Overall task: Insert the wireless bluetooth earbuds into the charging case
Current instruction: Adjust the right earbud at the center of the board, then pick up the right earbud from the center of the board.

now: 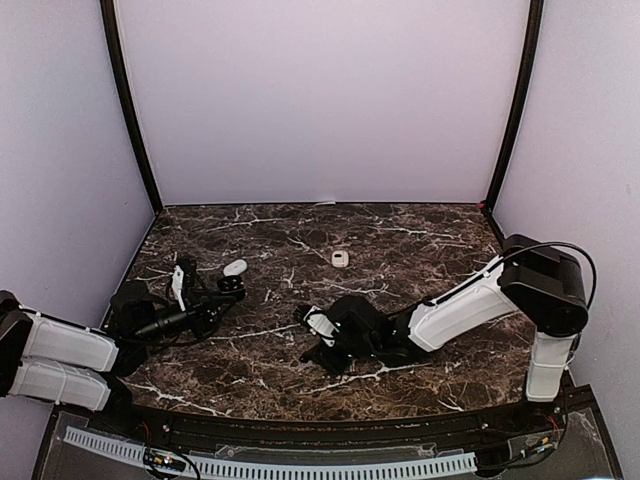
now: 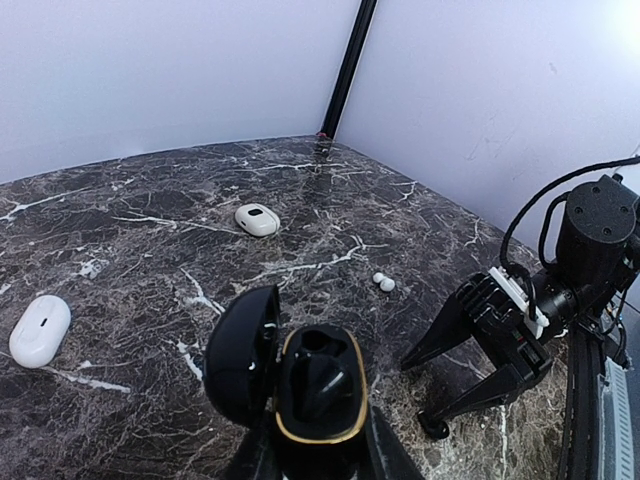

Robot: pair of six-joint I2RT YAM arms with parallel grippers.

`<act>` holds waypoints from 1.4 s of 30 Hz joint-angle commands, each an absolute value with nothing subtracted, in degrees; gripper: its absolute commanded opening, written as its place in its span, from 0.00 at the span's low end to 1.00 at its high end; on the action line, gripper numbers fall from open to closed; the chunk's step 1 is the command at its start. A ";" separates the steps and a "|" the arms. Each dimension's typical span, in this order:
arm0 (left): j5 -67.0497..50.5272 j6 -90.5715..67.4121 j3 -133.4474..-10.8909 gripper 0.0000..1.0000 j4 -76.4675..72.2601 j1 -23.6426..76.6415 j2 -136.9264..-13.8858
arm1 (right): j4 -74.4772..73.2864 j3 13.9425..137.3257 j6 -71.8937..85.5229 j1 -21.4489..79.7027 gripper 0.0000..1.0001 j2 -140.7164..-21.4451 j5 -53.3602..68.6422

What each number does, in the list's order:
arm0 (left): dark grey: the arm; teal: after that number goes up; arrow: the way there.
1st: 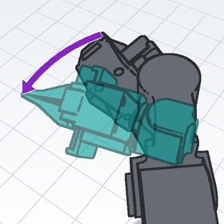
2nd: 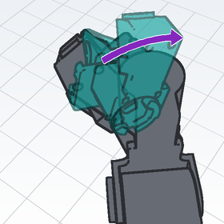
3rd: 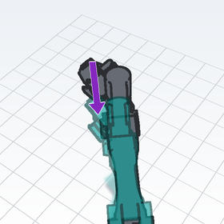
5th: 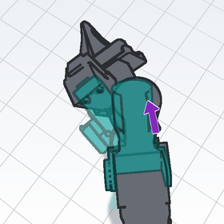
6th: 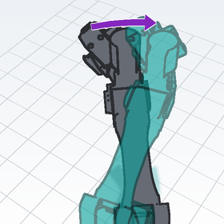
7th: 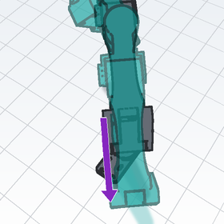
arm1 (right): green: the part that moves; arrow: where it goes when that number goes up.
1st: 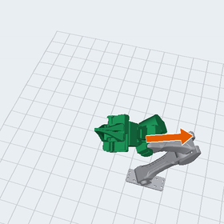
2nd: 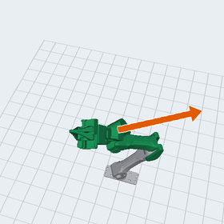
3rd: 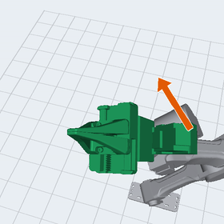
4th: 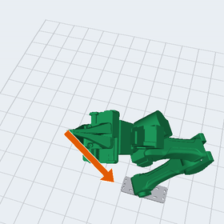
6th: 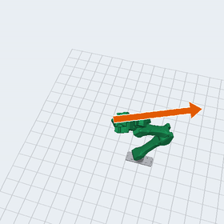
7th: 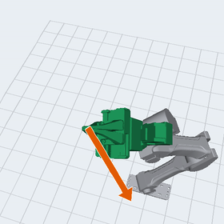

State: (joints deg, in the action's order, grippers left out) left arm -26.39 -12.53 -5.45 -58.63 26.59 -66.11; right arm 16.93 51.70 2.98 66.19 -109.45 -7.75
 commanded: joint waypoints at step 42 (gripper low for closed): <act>-26.94 -10.52 -5.26 0.06 -60.83 26.83 -64.60 | -2.00 69.03 23.38 71.77 0.58 -116.16 -19.71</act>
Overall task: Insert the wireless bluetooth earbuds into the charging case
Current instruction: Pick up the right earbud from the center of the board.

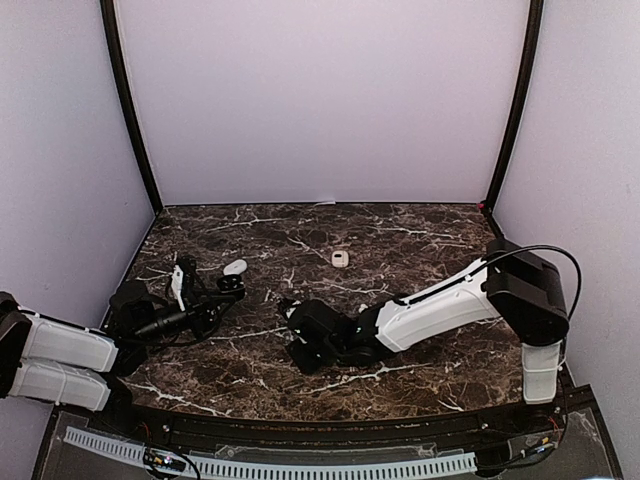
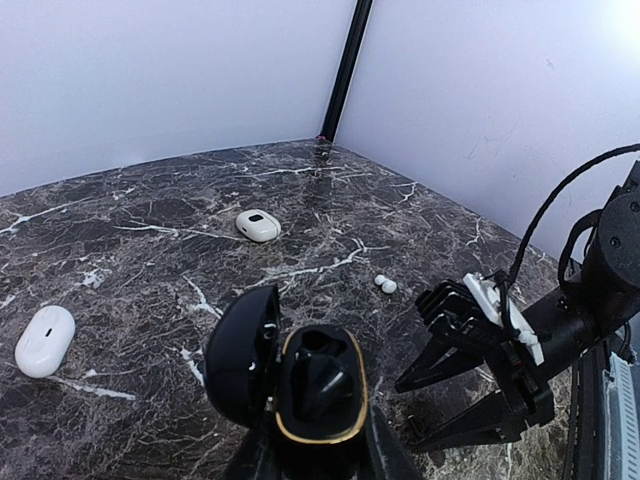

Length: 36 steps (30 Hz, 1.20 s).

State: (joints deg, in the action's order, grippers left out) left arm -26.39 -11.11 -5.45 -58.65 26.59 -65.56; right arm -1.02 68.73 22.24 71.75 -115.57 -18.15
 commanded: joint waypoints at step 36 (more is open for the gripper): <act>-34.88 -10.19 -7.67 0.06 -63.90 28.33 -71.90 | 30.45 33.87 3.00 68.70 0.57 -96.05 -1.87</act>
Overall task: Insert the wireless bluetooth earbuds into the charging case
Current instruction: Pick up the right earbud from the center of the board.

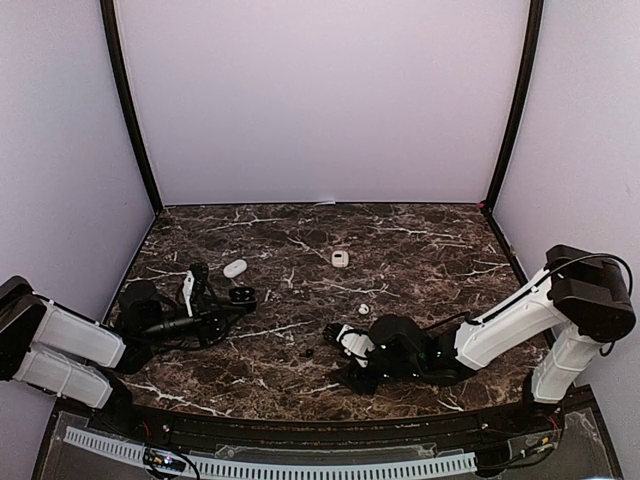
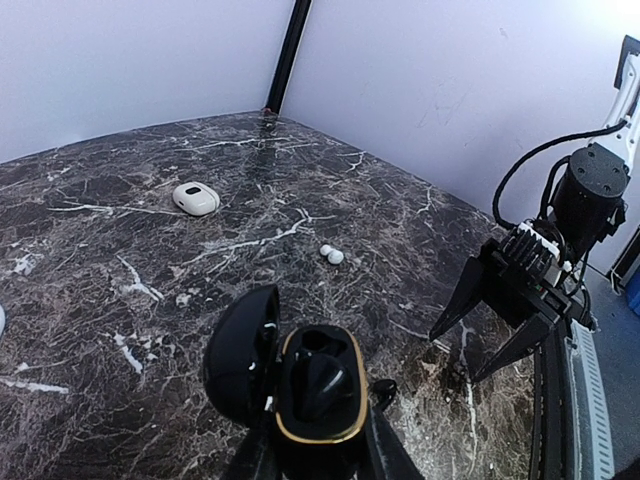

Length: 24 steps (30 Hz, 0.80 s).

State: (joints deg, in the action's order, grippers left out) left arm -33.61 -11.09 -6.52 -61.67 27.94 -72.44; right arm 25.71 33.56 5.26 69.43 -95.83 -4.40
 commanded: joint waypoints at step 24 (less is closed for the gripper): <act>-35.22 -9.47 -8.02 0.06 -63.47 29.00 -72.16 | 39.10 32.16 2.56 66.18 0.53 -99.70 2.01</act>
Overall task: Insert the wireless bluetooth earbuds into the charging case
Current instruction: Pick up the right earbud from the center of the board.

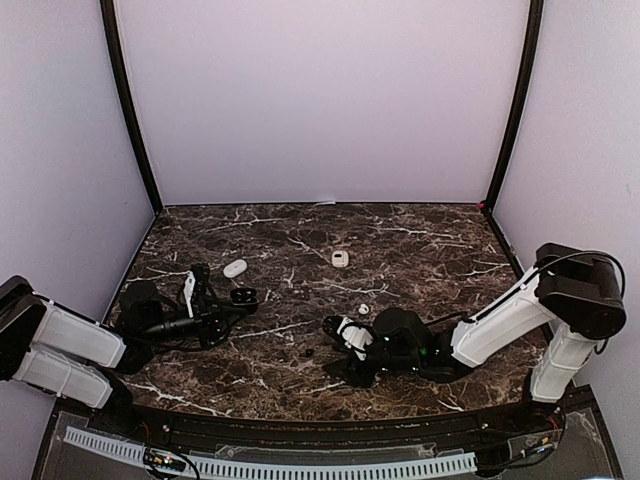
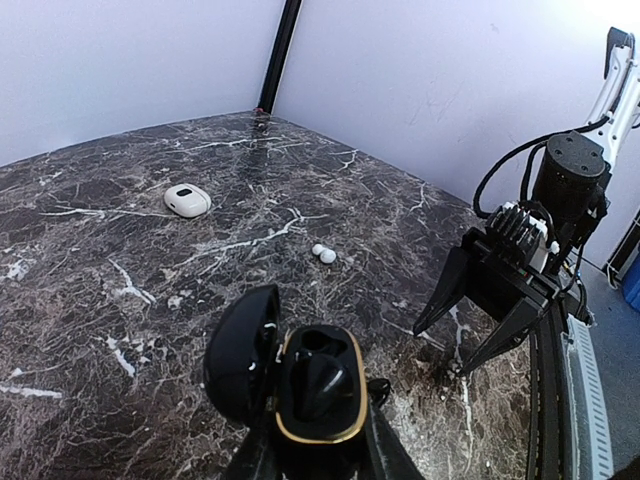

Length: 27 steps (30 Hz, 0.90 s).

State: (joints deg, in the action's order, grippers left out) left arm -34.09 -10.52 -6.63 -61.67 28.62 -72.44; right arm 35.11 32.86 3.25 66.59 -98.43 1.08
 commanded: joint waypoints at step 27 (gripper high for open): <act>-35.59 -9.05 -8.18 0.06 -63.24 29.35 -72.42 | 43.24 32.98 -1.80 66.18 0.43 -105.15 3.66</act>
State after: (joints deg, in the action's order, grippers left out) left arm -34.68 -10.00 -6.74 -61.67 28.95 -72.44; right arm 40.75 32.75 -0.43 66.57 -104.38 3.44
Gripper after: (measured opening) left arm 0.238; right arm 0.435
